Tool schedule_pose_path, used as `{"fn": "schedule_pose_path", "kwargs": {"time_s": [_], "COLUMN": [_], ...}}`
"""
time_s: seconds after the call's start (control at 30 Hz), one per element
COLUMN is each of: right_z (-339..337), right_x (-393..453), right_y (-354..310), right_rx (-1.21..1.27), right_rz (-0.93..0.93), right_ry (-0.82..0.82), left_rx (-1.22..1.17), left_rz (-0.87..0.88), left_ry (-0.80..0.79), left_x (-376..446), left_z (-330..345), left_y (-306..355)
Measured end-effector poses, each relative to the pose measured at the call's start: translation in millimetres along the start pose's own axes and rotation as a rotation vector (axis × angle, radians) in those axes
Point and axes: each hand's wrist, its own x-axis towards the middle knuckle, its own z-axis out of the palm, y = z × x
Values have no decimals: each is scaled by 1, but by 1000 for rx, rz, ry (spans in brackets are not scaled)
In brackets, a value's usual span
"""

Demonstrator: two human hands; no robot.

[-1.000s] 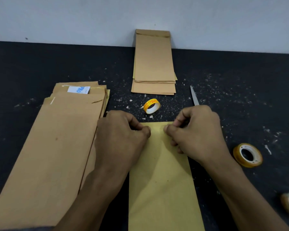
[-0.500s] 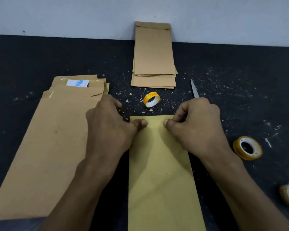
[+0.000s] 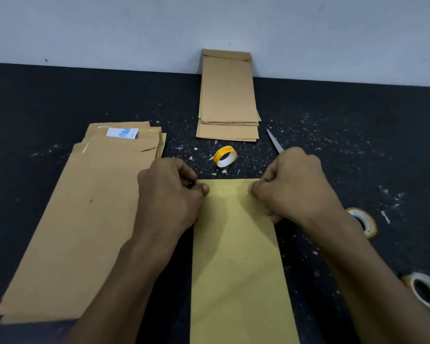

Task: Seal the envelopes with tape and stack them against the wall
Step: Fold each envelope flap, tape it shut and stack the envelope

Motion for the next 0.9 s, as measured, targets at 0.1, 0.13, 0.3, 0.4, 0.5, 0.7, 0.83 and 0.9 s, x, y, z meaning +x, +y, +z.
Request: {"fn": "schedule_pose_path", "kwargs": {"time_s": [0.1,0.13,0.3,0.4,0.5,0.7,0.83,0.9], "right_z": [4,5,2,-3,-3,-3,-4,-6], "right_x": [5,8,9,4,1,-2,-11,-16], "right_y": [-2,-2,-4,-2,-1,0,2,5], "right_rx": [-47,-59,-72,-4,6,23,73,99], "right_rz": [20,25,49,87,66,58,2,-38], "right_ry": [44,57,97,88,104,83,59,64], "left_rx": [-7,-7,-15,-21,-25,102,103,29], "left_rz": [-11,-17,-19,9,52,141,99,70], "left_ry": [6,6,2,-12,-14,-69,-170,-233], "left_x": [-1,-1,-3,-4,-5,-5,2,5], "left_z": [-1,-1,-2,-3,-3,-3,-10,-17], "left_y": [2,3,4,4,3,3,6,6]}}
